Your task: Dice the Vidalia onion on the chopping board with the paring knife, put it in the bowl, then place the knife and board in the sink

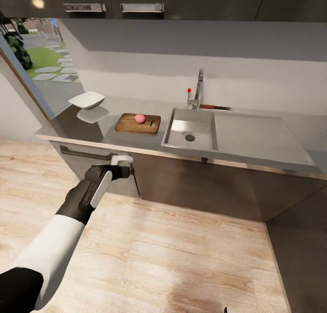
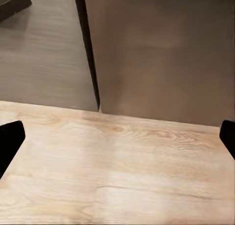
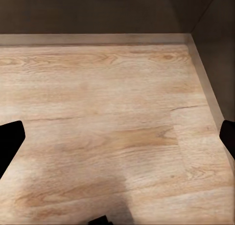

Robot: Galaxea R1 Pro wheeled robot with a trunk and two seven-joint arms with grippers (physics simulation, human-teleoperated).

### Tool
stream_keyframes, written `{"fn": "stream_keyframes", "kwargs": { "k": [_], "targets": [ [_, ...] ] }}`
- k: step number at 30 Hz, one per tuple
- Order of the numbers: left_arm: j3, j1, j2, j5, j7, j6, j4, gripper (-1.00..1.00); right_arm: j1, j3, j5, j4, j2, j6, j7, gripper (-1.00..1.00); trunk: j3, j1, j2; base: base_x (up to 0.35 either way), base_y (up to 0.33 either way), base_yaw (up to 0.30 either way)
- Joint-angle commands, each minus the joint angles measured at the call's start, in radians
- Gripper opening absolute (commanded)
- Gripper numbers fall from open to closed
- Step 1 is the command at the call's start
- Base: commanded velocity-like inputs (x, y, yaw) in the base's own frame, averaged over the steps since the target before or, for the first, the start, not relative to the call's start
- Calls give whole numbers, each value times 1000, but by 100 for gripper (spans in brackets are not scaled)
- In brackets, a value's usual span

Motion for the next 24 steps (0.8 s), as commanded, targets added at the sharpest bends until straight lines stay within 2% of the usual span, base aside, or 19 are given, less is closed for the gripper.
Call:
{"fn": "stream_keyframes", "kwargs": {
  "k": [1,2,3,4,5,6,7,8,9,10,13,15,16,17,18,21,22,23,24],
  "targets": [
    [-4,8,1,11,10,-38,38,100,0,-7,11,0,0,-2,-6,100,-2,0,-2,-29,0,0],
    [-4,13,1,11,10,-60,60,100,0,-7,11,0,0,-2,-6,100,-2,0,-2,-23,0,0],
    [-7,22,1,11,9,-109,104,100,0,-7,11,0,0,-2,-6,100,-2,0,-2,-15,0,0],
    [-22,43,1,11,8,-237,207,100,0,-7,11,0,0,-2,-6,100,-2,0,-2,-6,0,0],
    [-36,53,1,11,8,-317,268,100,0,-7,11,0,0,-2,-6,100,-2,0,-2,-4,0,0],
    [-66,70,-2,11,8,-499,412,100,0,-7,11,0,0,-2,-6,100,-2,0,-2,-2,0,0],
    [-80,75,-7,11,7,-592,490,100,0,-7,11,0,-1,-2,-7,100,-2,0,-2,-1,0,0],
    [-87,78,-11,11,7,-634,530,100,0,-7,11,0,-1,-2,-7,100,-2,0,-2,0,0,0],
    [-99,84,-27,11,6,-722,657,100,0,-7,11,0,-2,-2,-7,100,-2,0,-2,0,0,0],
    [-103,86,-36,11,6,-758,728,100,0,-7,11,0,-3,-2,-7,100,-2,0,-2,0,0,0],
    [-108,93,-50,10,5,-805,842,100,0,-7,11,0,-9,-2,-7,100,-2,0,-2,0,0,0],
    [-110,103,-58,10,5,-870,904,100,0,-7,11,0,-12,-2,-7,100,-2,0,-2,0,0,0],
    [-112,127,-71,9,5,-1065,1006,100,0,-7,11,0,-14,-2,-7,100,-2,0,-2,0,0,0],
    [-112,133,-76,9,5,-1126,1036,100,0,-7,11,0,-14,-2,-6,100,-2,0,-2,0,0,0],
    [-112,145,-85,10,6,-1244,1077,100,0,-7,11,0,-15,-1,-6,100,-2,0,-2,0,0,0],
    [-113,182,-93,9,8,-1397,1115,100,0,-8,11,-1,-18,8,-6,100,-2,0,-2,0,0,0],
    [-113,195,-94,9,8,-1419,1121,100,0,-8,11,-1,-22,17,-6,100,-2,0,-2,0,0,0],
    [-113,222,-95,9,7,-1452,1130,100,0,-10,11,-2,-33,49,-6,100,-2,0,-2,0,0,0],
    [-113,265,-93,8,7,-1487,1137,100,0,-11,10,-5,-59,123,-2,100,-2,0,-2,0,0,0]
  ]
}}
